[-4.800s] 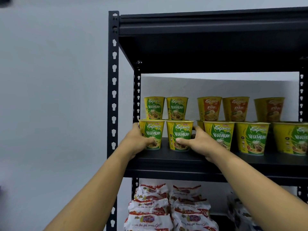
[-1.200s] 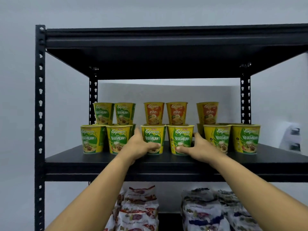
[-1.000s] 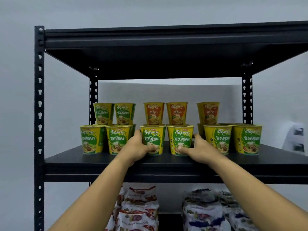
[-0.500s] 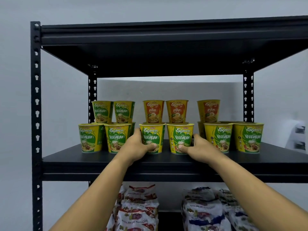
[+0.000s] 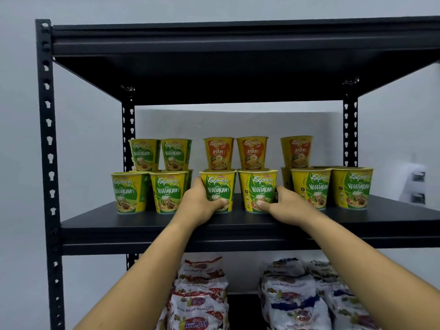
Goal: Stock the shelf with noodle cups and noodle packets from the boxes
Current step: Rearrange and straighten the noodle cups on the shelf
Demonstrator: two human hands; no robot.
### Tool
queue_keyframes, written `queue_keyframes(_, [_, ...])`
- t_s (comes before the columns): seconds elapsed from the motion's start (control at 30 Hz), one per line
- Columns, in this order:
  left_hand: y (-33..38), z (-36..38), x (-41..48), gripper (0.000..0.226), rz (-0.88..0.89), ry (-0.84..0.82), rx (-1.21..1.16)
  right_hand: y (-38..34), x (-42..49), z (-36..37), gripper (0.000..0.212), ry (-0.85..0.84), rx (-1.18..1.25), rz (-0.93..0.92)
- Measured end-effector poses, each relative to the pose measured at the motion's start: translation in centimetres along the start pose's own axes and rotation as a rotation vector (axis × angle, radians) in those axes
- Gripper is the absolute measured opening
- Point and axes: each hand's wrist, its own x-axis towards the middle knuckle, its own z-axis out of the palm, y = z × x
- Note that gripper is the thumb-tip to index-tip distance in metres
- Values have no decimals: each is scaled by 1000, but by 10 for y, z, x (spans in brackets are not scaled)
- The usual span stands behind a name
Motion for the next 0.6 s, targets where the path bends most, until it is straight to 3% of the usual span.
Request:
queue_keyframes(0.13, [-2, 4, -2, 64, 51, 123, 115, 4, -1, 5, 41, 73, -177, -44])
queue_keyframes(0.23, [-3, 4, -9, 72, 107, 259, 117, 8, 0, 8, 47, 158, -285, -61])
queue_keyframes(0.33, [-4, 3, -16, 58, 198, 329, 113, 8, -1, 4, 49, 169, -341, -69])
queue_keyframes(0.47, [-7, 4, -20, 30, 368, 291, 157, 12, -10, -8, 47, 109, -398, -89])
queue_keyframes(0.6, [0, 8, -23, 20, 537, 166, 216, 19, -27, -27, 39, -18, -419, -124])
